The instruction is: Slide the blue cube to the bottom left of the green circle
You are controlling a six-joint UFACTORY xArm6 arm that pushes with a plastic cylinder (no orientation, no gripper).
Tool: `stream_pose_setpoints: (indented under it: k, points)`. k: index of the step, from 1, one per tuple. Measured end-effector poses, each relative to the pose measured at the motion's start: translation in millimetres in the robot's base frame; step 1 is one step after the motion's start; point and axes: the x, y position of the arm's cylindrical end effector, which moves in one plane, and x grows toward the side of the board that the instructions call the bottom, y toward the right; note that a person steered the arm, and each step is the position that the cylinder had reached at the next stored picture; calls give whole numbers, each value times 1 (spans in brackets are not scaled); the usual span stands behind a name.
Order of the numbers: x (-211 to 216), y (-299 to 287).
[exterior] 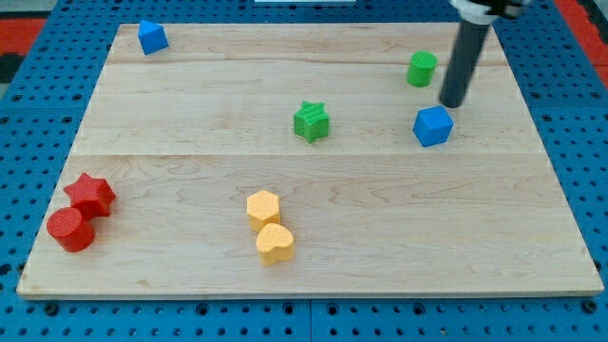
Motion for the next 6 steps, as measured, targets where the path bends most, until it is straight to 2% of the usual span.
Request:
stream_pose_setpoints:
  k: [1, 3, 4, 5, 6]
  points:
    - [38, 17]
    - [54, -44]
    - [39, -80]
    - [-1, -78]
    - [-24, -79]
